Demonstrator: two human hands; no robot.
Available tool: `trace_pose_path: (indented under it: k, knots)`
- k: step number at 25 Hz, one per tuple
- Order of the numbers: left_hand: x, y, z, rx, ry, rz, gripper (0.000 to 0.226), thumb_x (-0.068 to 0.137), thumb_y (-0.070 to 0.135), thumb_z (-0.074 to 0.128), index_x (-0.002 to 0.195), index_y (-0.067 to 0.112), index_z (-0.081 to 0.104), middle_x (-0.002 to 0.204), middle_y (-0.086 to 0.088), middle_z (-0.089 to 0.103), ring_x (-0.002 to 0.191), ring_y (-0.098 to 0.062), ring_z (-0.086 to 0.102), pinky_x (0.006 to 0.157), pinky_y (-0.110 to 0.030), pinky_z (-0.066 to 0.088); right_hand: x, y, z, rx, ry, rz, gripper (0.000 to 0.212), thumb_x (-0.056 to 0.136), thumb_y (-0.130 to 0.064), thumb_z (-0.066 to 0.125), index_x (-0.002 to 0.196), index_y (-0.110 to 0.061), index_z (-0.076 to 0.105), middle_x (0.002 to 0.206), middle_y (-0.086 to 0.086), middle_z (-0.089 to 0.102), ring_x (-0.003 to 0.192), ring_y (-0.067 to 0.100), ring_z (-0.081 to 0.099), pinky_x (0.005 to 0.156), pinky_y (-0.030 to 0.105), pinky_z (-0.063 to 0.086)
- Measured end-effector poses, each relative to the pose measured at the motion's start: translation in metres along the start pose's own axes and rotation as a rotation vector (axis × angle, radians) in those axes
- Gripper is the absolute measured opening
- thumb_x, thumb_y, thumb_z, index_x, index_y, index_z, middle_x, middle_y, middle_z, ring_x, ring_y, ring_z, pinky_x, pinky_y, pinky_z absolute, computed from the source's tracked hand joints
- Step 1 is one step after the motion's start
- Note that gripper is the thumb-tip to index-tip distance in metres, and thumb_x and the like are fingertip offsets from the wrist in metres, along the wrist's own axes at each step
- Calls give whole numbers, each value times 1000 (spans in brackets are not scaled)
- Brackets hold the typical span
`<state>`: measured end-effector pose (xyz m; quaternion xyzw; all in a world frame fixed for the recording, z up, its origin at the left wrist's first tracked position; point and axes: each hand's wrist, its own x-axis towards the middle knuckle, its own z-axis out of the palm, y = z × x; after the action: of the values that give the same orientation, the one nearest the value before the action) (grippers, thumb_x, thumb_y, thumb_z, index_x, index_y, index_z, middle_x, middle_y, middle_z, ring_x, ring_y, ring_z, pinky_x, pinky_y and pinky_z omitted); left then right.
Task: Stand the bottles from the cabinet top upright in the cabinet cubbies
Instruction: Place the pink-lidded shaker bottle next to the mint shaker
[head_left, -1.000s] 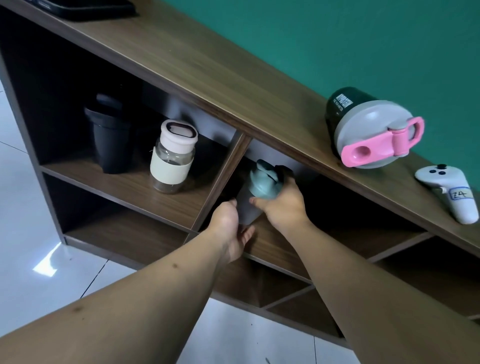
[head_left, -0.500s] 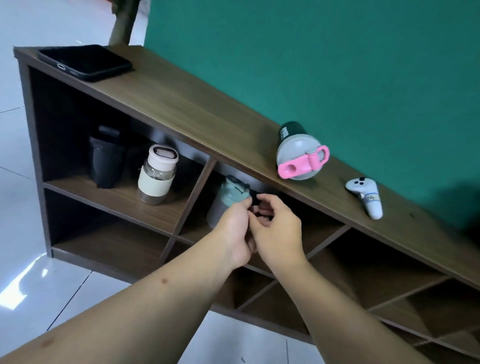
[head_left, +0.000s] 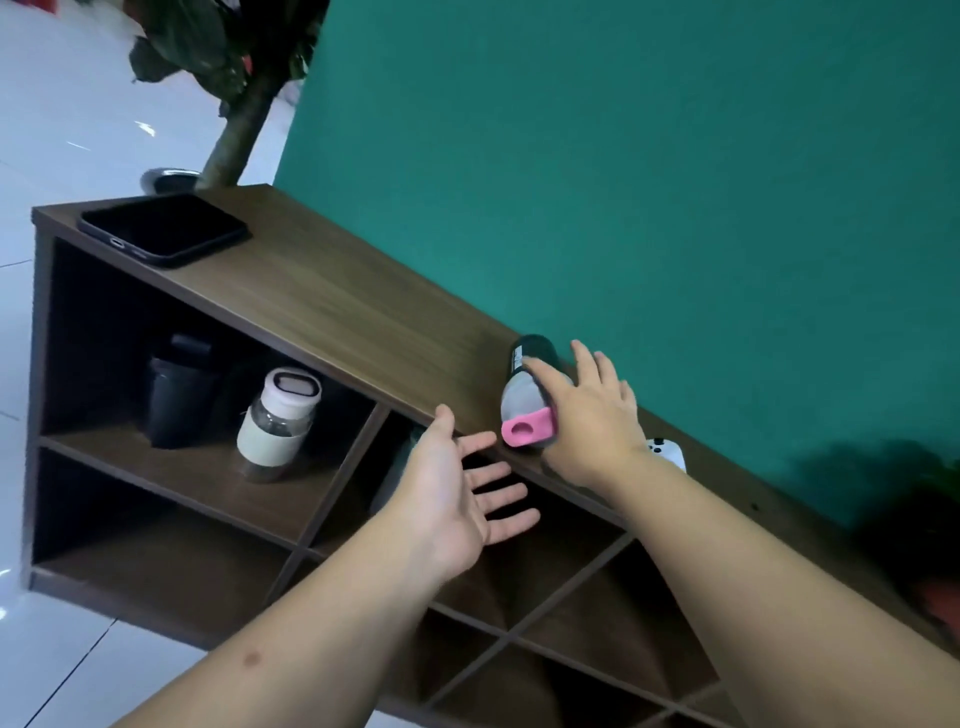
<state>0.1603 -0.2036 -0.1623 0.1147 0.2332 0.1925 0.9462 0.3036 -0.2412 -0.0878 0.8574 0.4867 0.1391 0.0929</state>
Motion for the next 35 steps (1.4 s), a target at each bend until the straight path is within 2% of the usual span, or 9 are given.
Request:
trace_pose_path:
  k: [5, 11, 13, 15, 19, 24, 27, 30, 35]
  knots:
    - [9, 17, 2, -64, 13, -52, 68, 104, 66, 34, 134, 11, 60, 147, -28, 54, 134, -48, 55, 88, -66, 55, 24, 2, 3, 109, -68, 48, 96, 70, -41, 86, 149, -46, 33, 148, 5, 41, 110, 36, 64, 86, 41, 54]
    - [-4, 2, 10, -31, -54, -30, 59, 102, 64, 46, 138, 18, 55, 146, -27, 52, 128, -49, 59, 91, -65, 56, -21, 0, -12, 446, 186, 100, 81, 66, -40, 79, 140, -46, 45, 118, 1, 55, 101, 28, 62, 86, 40, 51]
    - [-17, -3, 10, -14, -76, -17, 45, 101, 61, 52, 125, 24, 58, 136, -23, 56, 123, -48, 61, 92, -64, 57, -55, 0, -30, 604, 249, 73, 78, 64, -39, 83, 134, -47, 49, 115, -2, 56, 101, 18, 60, 86, 34, 48]
    - [-29, -10, 3, 29, -88, 3, 37, 98, 60, 59, 115, 27, 60, 129, -19, 55, 124, -50, 61, 92, -64, 58, -96, 2, -46, 739, 219, 36, 74, 61, -39, 86, 127, -47, 54, 117, -8, 58, 104, 6, 59, 86, 24, 45]
    - [-48, -30, -27, 97, -146, 11, 62, 82, 49, 80, 134, 18, 69, 125, -22, 76, 106, -47, 76, 84, -60, 63, -161, 3, -43, 941, 101, -39, 62, 57, -34, 86, 114, -43, 64, 111, -14, 68, 103, 3, 65, 83, 17, 47]
    - [-41, -65, -63, 207, -28, -82, 56, 87, 32, 82, 138, 15, 64, 108, -22, 82, 89, -40, 81, 80, -56, 65, -191, 0, 15, 1125, -5, 54, 57, 65, -25, 86, 117, -38, 68, 112, -6, 75, 104, 14, 71, 84, 26, 56]
    - [-20, -80, -83, 186, 78, -160, 48, 87, 37, 81, 125, 9, 74, 99, -20, 84, 85, -37, 82, 73, -51, 67, -189, -10, 58, 1162, -3, 195, 68, 73, -26, 92, 131, -39, 59, 121, -13, 71, 106, 1, 69, 85, 23, 58]
    - [10, -93, -96, 151, 125, -154, 45, 94, 44, 72, 121, 10, 77, 102, -17, 84, 69, -29, 82, 54, -36, 63, -179, -25, 95, 1057, 5, 262, 97, 58, -29, 100, 137, -44, 48, 126, -19, 61, 112, 2, 64, 91, 25, 57]
    - [74, -114, -96, 136, 246, -102, 46, 97, 48, 68, 125, 12, 73, 115, -17, 81, 90, -30, 80, 57, -38, 64, -131, -23, 148, 1045, 88, 460, 94, 56, -26, 99, 132, -38, 45, 119, -10, 59, 107, 12, 62, 86, 31, 57]
